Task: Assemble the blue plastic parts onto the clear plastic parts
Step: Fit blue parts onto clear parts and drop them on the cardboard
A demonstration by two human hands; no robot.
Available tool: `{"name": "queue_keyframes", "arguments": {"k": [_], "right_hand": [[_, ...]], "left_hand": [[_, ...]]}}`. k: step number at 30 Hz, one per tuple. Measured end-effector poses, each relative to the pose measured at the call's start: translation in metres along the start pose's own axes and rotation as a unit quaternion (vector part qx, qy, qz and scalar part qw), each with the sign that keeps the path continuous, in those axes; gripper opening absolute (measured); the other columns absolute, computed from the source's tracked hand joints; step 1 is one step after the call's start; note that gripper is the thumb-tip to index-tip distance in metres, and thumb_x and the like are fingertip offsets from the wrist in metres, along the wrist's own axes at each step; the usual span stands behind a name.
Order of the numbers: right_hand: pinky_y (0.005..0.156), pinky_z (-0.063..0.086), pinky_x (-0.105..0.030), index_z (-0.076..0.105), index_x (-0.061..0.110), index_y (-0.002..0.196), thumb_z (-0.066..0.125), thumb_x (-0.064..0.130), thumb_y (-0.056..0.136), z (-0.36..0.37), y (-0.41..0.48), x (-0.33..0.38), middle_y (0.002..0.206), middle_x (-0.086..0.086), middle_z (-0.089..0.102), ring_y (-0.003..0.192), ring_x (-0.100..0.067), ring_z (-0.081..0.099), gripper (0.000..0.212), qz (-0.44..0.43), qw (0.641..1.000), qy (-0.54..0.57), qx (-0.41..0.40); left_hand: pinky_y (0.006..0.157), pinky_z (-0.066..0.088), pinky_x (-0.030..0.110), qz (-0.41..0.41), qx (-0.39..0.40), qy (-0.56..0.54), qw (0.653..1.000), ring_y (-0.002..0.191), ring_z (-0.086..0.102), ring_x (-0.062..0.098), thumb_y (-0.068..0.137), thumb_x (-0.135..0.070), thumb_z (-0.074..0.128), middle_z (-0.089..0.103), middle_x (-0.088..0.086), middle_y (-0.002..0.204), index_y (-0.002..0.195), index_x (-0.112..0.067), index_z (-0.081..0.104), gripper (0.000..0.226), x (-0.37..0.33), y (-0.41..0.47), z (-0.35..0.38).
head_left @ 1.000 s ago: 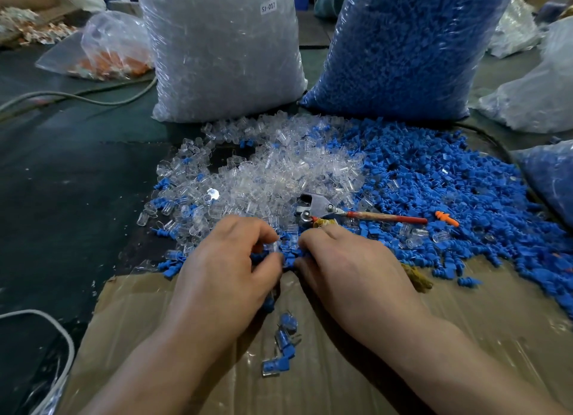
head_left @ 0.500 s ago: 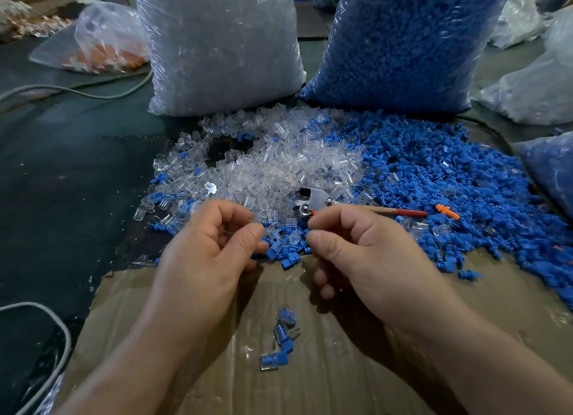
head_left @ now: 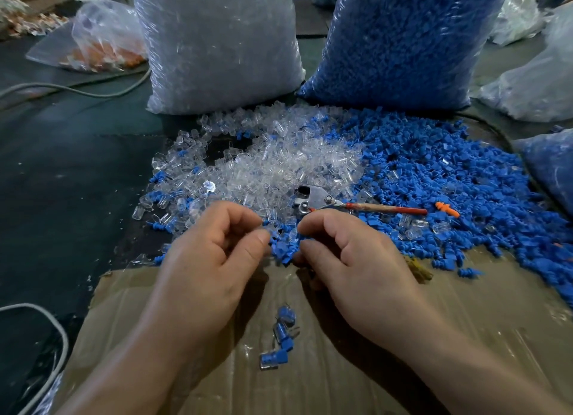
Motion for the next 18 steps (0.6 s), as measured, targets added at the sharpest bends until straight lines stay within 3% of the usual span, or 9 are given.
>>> {"name": "queue_keyframes", "arguments": {"k": [3, 6, 8, 11, 14, 18], "right_hand": [[0.077, 0.042, -0.011, 0.059, 0.036, 0.101, 0.058, 0.033, 0.095, 0.001, 0.003, 0.002, 0.095, 0.020, 0.061, 0.093, 0.005, 0.055, 0.007, -0.017, 0.999, -0.026, -0.014], [0.081, 0.039, -0.014, 0.062, 0.031, 0.102, 0.060, 0.028, 0.095, 0.003, 0.006, 0.006, 0.096, 0.017, 0.061, 0.095, 0.000, 0.053, 0.008, -0.035, 0.999, -0.032, -0.014], [0.080, 0.040, -0.015, 0.062, 0.031, 0.101, 0.060, 0.027, 0.095, 0.002, 0.006, 0.006, 0.095, 0.017, 0.061, 0.095, 0.001, 0.053, 0.008, -0.035, 0.999, -0.021, -0.009], [0.078, 0.043, -0.015, 0.060, 0.035, 0.100, 0.059, 0.030, 0.095, 0.001, 0.006, 0.004, 0.093, 0.019, 0.062, 0.093, 0.003, 0.056, 0.007, -0.025, 1.000, 0.013, -0.004], [0.076, 0.044, -0.014, 0.059, 0.036, 0.099, 0.061, 0.030, 0.094, 0.002, 0.006, 0.003, 0.094, 0.020, 0.061, 0.091, 0.003, 0.058, 0.009, -0.030, 0.999, 0.028, -0.018], [0.077, 0.044, -0.014, 0.055, 0.040, 0.100, 0.060, 0.029, 0.094, 0.001, 0.002, 0.002, 0.097, 0.022, 0.059, 0.093, 0.003, 0.058, 0.014, -0.053, 0.997, 0.013, -0.047]], "left_hand": [[0.069, 0.061, 0.046, -0.004, -0.029, 0.009, 1.000, 0.079, 0.071, 0.013, 0.075, -0.064, 0.055, 0.072, -0.010, 0.087, 0.096, -0.044, 0.062, 0.030, 0.000, 0.003, 0.002], [0.070, 0.061, 0.049, -0.002, -0.007, 0.001, 1.000, 0.079, 0.071, 0.012, 0.085, -0.057, 0.060, 0.073, -0.010, 0.087, 0.096, -0.041, 0.063, 0.019, -0.001, 0.001, 0.008], [0.072, 0.062, 0.048, -0.001, 0.013, -0.014, 1.000, 0.081, 0.072, 0.011, 0.082, -0.057, 0.060, 0.073, -0.009, 0.087, 0.096, -0.039, 0.063, 0.022, -0.003, -0.001, 0.011], [0.068, 0.063, 0.034, -0.012, 0.017, -0.038, 0.999, 0.079, 0.073, 0.006, 0.076, -0.054, 0.060, 0.075, -0.010, 0.086, 0.094, -0.040, 0.064, 0.023, -0.003, -0.001, 0.010], [0.063, 0.056, 0.015, -0.021, 0.032, -0.035, 0.999, 0.072, 0.072, 0.005, 0.086, -0.035, 0.065, 0.074, -0.010, 0.081, 0.091, -0.042, 0.063, 0.008, -0.004, -0.001, 0.009], [0.058, 0.052, 0.014, -0.036, 0.044, -0.041, 0.998, 0.066, 0.070, 0.006, 0.080, -0.044, 0.060, 0.075, -0.008, 0.077, 0.088, -0.037, 0.064, 0.011, -0.007, -0.003, 0.009]]}}
Point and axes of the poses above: each hand's wrist, its own y-axis towards the middle knuckle, its own z-axis out of the palm, x = y × z, the point moved 1 cm from there along y, towards the middle knuckle
